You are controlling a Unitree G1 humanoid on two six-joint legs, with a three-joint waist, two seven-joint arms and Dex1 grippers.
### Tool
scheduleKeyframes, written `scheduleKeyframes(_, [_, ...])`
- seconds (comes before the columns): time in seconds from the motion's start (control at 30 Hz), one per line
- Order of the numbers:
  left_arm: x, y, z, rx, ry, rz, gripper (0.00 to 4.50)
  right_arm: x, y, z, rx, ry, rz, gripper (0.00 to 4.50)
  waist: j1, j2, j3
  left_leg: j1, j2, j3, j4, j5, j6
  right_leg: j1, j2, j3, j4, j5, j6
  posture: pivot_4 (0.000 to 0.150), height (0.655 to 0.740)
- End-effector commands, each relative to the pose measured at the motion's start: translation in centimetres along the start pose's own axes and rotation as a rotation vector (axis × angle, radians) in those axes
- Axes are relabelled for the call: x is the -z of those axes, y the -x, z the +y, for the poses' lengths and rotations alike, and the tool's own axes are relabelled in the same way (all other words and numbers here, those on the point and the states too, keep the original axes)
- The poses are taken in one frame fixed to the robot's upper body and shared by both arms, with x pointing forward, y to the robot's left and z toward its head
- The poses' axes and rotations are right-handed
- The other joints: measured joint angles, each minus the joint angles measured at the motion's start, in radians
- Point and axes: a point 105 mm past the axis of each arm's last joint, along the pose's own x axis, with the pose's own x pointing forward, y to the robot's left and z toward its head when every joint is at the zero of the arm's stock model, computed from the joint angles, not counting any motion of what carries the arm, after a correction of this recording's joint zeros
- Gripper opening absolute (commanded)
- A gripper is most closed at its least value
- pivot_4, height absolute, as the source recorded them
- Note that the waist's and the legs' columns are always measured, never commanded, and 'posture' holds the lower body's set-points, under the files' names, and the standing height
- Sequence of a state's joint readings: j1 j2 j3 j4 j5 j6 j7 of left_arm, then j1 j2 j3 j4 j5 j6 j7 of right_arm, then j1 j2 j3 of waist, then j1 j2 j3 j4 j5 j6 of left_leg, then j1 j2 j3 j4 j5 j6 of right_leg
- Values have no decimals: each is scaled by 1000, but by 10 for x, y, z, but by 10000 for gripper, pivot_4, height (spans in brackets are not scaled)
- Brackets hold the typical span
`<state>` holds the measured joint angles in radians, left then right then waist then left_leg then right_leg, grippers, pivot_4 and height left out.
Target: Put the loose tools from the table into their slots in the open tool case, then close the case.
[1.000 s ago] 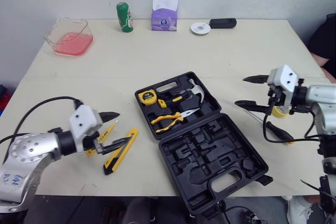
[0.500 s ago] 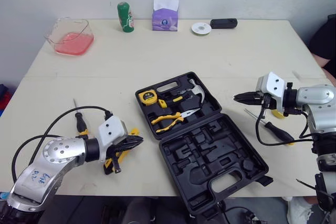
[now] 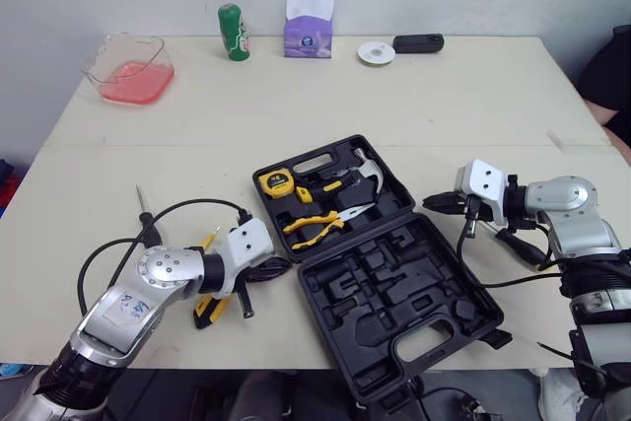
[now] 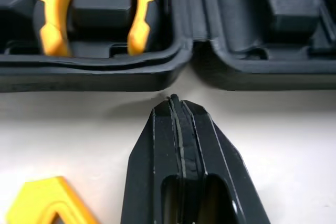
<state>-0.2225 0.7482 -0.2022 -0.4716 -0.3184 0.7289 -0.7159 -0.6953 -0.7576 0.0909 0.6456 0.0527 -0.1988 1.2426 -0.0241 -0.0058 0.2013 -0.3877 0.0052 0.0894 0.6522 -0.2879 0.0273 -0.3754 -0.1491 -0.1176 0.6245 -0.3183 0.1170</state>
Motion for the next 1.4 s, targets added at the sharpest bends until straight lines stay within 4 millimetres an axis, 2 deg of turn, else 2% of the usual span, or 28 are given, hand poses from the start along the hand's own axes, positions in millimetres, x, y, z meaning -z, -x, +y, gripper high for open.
scheduleKeyframes(0.03, [-7, -5, 1, -2, -32, -22, 590, -4, -2, 2, 0, 17, -25, 0, 0, 0, 0, 0, 0, 0, 0, 0, 0, 0, 0, 0, 0, 0, 0, 1500, 7400])
scheduleKeyframes(0.5, [-18, -19, -6, 89, -53, -38, 590, -6, -3, 22, -64, -35, -52, 0, 25, 0, 0, -1, 0, 0, 2, 0, 0, 0, 0, 0, 1, 0, 0, 1500, 7400])
scheduleKeyframes(0.63, [-28, -20, 3, 56, -62, -63, 590, -5, 3, 27, -63, -50, -42, 0, 30, 0, 0, -1, 0, 0, 2, 0, 0, 0, 0, 0, 1, 0, 0, 1500, 7400])
scheduleKeyframes(0.8, [-29, -24, 11, 64, -96, -38, 590, -7, 6, 34, -82, -78, -59, 0, 32, 0, 0, -1, 0, 0, 4, 0, 0, 0, 0, 0, 1, 0, 0, 1500, 7400])
scheduleKeyframes(0.93, [-33, -29, 16, 66, -181, -33, 590, -9, 8, 38, -78, -116, -71, 0, 35, 0, 0, -1, 0, 0, 3, 0, 0, 0, 0, -1, 1, 0, 0, 1500, 7400])
scheduleKeyframes(1.1, [-38, -34, 38, 33, -209, -13, 590, -4, 16, 45, -37, -137, -56, 0, 50, 0, 0, -2, -1, 0, 4, 0, 0, 0, 0, -1, 1, 0, 0, 1500, 7400])
scheduleKeyframes(1.27, [-36, -32, 54, -13, -209, 3, 590, -5, 20, 51, -31, -136, -54, 0, 48, 0, 0, -2, -1, 0, 5, -1, 1, 0, 0, -2, 1, 0, 1, 1500, 7400])
scheduleKeyframes(1.4, [-34, -30, 51, 13, -202, 0, 590, -5, 21, 50, -8, -127, -50, 0, 47, 0, 0, -2, 0, 0, 6, -1, 1, 0, 0, -1, 2, 0, 1, 1500, 7400])
